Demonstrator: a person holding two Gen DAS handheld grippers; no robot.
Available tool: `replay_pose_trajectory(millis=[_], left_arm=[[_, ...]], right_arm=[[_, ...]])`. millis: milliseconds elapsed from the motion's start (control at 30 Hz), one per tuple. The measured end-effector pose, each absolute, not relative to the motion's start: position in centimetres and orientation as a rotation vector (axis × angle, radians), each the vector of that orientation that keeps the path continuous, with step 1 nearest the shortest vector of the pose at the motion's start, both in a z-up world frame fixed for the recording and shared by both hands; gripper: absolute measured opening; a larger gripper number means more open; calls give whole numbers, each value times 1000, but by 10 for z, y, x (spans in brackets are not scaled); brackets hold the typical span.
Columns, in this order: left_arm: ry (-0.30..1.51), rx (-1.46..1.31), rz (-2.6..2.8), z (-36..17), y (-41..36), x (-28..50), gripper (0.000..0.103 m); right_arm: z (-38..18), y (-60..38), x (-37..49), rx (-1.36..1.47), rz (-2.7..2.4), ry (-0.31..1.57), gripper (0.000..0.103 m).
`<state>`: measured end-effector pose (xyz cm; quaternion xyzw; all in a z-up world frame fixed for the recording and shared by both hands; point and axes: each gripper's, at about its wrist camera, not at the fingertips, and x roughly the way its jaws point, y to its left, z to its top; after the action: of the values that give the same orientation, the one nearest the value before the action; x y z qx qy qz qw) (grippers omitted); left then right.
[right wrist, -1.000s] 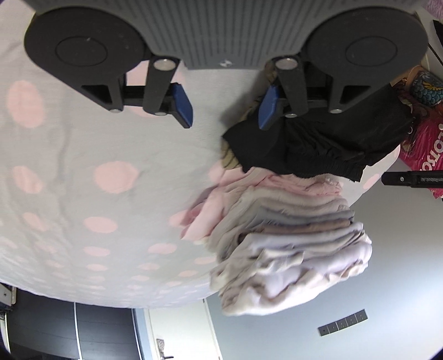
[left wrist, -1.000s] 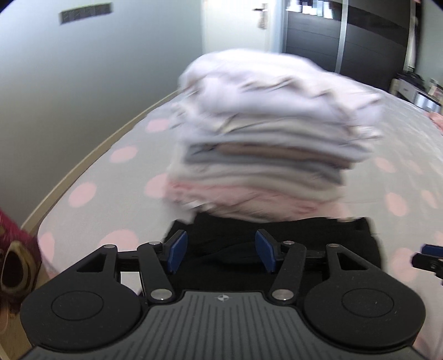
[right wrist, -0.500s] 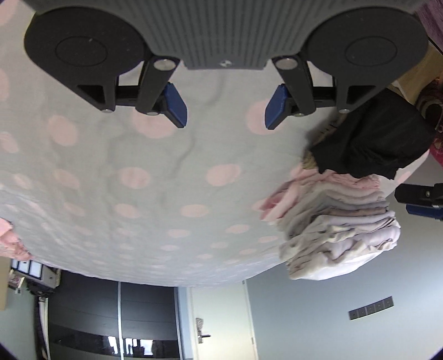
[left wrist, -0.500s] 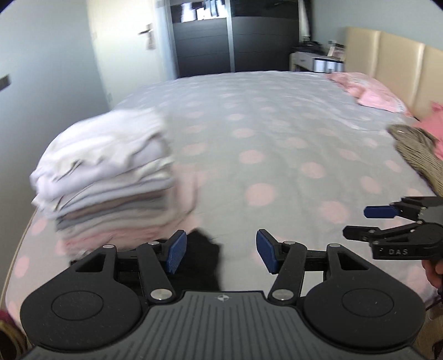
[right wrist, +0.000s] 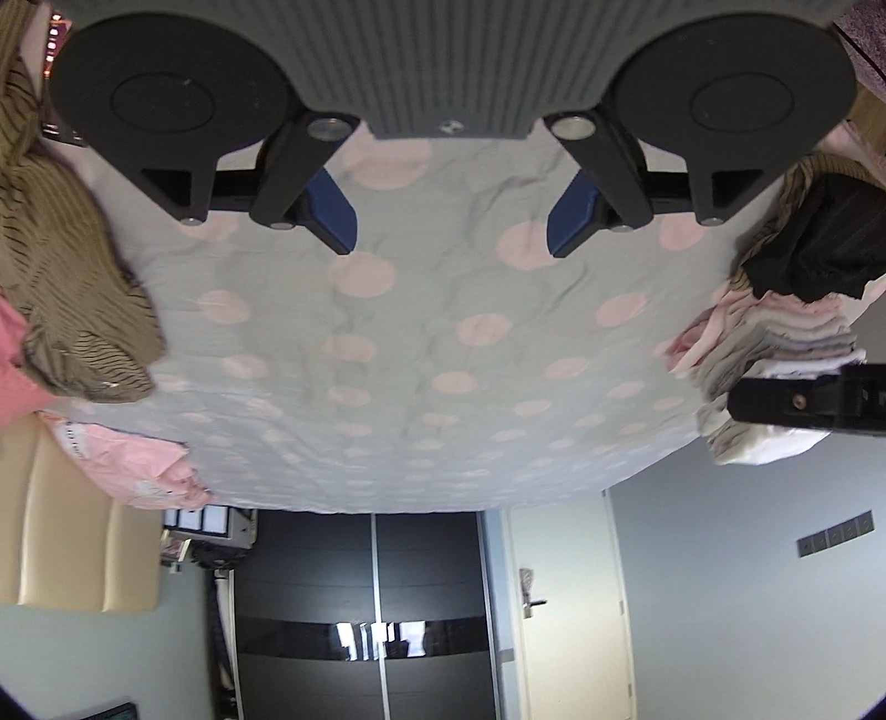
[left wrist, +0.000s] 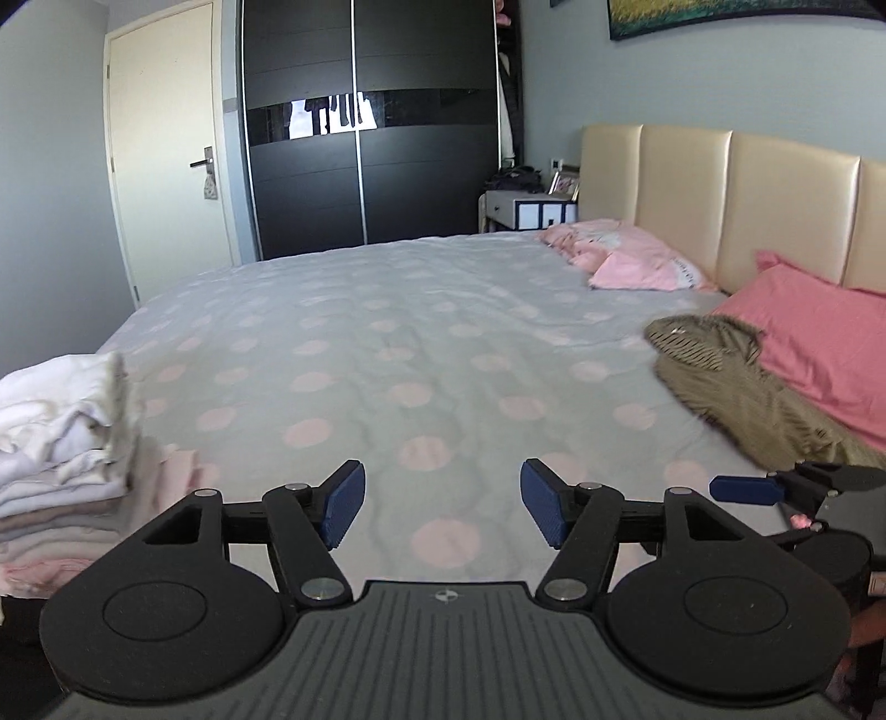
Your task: Fold clothes
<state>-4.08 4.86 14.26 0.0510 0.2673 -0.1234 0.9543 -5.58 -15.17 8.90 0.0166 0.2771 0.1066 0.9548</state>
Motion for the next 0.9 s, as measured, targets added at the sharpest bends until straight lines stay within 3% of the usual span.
replay_pose_trajectory(millis=[100, 267, 733, 900], left_arm=[[527, 55, -257, 140, 28, -45, 61], [491, 26, -235, 131, 8, -56, 73], [496, 17, -91, 88, 2, -71, 74], [472, 31, -32, 79, 3, -67, 77]], right_arm=[[95, -169, -67, 31, 193, 537, 84], [95, -189, -81, 8, 138, 495, 89], [74, -195, -82, 8, 120, 506, 90], [72, -187, -80, -11, 97, 469, 96]])
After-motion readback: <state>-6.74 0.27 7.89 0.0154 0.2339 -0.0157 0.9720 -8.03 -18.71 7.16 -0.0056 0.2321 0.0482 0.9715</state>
